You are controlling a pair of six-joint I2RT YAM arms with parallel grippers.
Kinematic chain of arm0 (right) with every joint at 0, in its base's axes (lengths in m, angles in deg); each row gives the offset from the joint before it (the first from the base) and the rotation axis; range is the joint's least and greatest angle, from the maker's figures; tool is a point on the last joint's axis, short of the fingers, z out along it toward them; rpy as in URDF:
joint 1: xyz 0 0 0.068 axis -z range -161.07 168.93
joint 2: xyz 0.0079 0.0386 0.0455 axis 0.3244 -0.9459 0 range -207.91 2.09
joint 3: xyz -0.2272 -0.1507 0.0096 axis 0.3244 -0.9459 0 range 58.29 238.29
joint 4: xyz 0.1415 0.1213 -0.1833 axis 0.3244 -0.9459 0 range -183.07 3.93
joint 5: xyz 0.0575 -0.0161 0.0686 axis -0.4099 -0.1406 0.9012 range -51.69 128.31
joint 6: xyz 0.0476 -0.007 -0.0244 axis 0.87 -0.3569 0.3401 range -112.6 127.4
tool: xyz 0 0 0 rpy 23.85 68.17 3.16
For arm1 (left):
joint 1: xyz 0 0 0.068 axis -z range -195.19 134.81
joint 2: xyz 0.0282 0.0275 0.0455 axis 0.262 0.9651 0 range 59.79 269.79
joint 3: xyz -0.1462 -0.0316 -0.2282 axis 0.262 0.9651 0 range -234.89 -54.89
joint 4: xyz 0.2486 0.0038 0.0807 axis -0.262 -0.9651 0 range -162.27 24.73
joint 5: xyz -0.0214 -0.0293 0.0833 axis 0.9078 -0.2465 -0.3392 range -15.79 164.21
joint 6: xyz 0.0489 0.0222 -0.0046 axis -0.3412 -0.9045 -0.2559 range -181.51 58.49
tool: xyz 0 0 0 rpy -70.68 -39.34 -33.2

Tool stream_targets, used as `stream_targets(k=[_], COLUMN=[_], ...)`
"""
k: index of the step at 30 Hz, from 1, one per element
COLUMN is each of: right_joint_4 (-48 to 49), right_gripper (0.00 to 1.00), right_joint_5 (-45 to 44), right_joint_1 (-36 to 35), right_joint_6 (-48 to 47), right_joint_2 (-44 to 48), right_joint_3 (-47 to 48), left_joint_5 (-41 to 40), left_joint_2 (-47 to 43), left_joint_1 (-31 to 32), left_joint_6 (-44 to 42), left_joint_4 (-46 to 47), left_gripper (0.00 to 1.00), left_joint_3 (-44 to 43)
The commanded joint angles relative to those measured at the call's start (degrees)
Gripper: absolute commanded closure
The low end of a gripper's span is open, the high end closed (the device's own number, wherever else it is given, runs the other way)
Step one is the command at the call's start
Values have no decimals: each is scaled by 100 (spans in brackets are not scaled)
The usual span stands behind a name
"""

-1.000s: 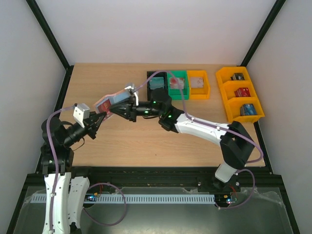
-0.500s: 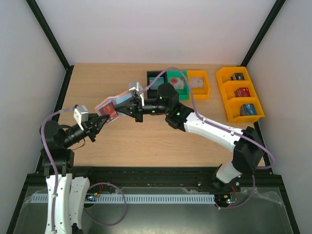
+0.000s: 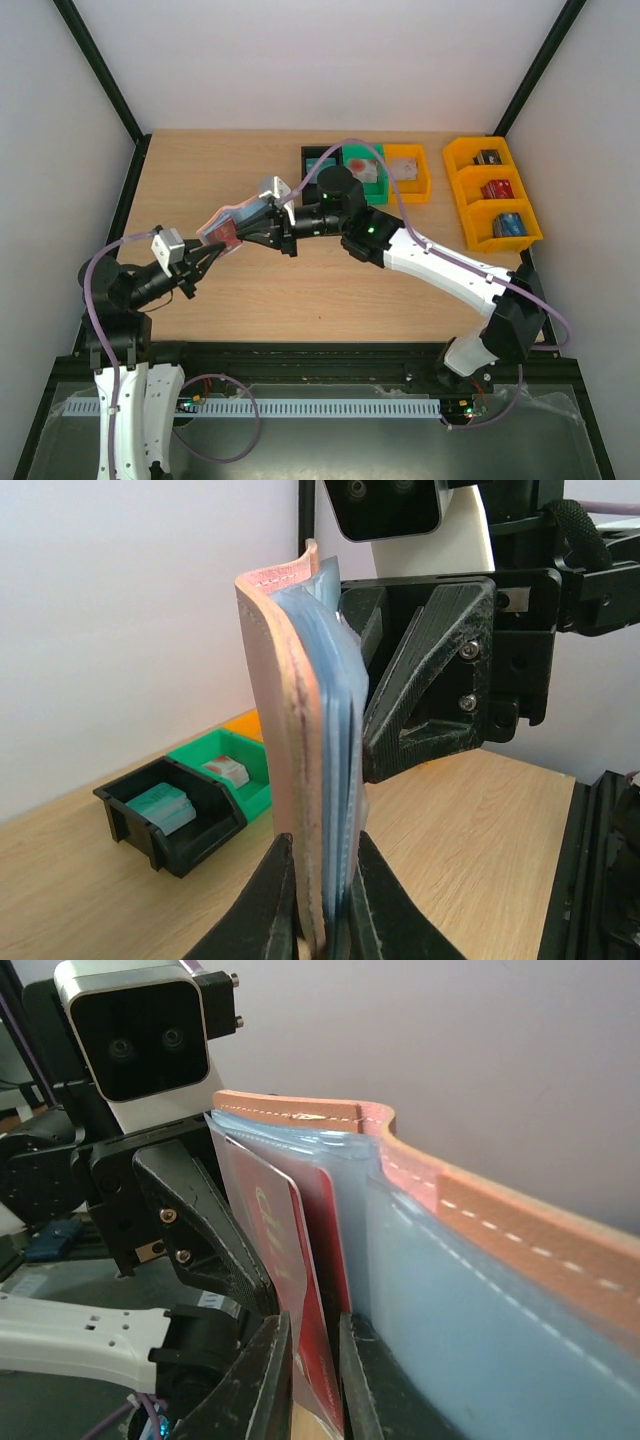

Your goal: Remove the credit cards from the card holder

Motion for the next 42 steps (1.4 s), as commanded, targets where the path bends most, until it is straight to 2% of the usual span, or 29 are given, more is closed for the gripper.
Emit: stream_targets(k=[1, 8, 14, 18, 22, 26, 28, 31, 36, 37, 38, 40, 42], right_joint_4=[-316, -383, -1276, -1380, -1490, -1061, -1006, -1064, -1214, -1257, -1283, -1339, -1520], right_gripper=[85, 89, 87, 86, 83, 80, 83, 97, 98, 98, 98, 99, 99], right_joint_5=[-45, 740, 1183, 1519, 1301, 1288, 1279, 940, 361, 329, 309, 314, 336], right_joint_1=[-206, -262, -319, -341, -408, -423, -423, -428, -416, -412, -394, -359, -328], right_joint_6=[-401, -682, -1430, -1483, -1642, -1541, -1568, -1661, -1603, -1643, -1670, -1715, -1802], right_joint_2=[-33, 3, -103, -52, 75, 251, 345, 456, 495, 508, 521, 547, 523], right_joint_3=[173, 233, 585, 716, 685, 491, 460, 377, 356, 355, 343, 333, 394], left_joint_5=[878, 1061, 1032, 915, 705, 783, 844, 895, 896, 896, 886, 899, 915], left_joint_2=[-117, -136, -143, -126, -104, -75, -73, -88, -133, -146, -156, -177, -178], left_joint_1=[65, 67, 72, 95, 167, 280, 312, 324, 325, 325, 325, 325, 325], left_joint_6=[-321, -222, 224, 484, 747, 892, 839, 906, 965, 967, 949, 901, 793], left_joint_4=[277, 404, 849, 1119, 1476, 1546, 1403, 1407, 1415, 1381, 1337, 1219, 1077], left_gripper=[98, 98, 98, 98, 98, 98, 98, 98, 98, 96, 88, 65, 62], left_joint_3=[43, 87, 234, 360, 537, 535, 486, 454, 452, 449, 441, 424, 396])
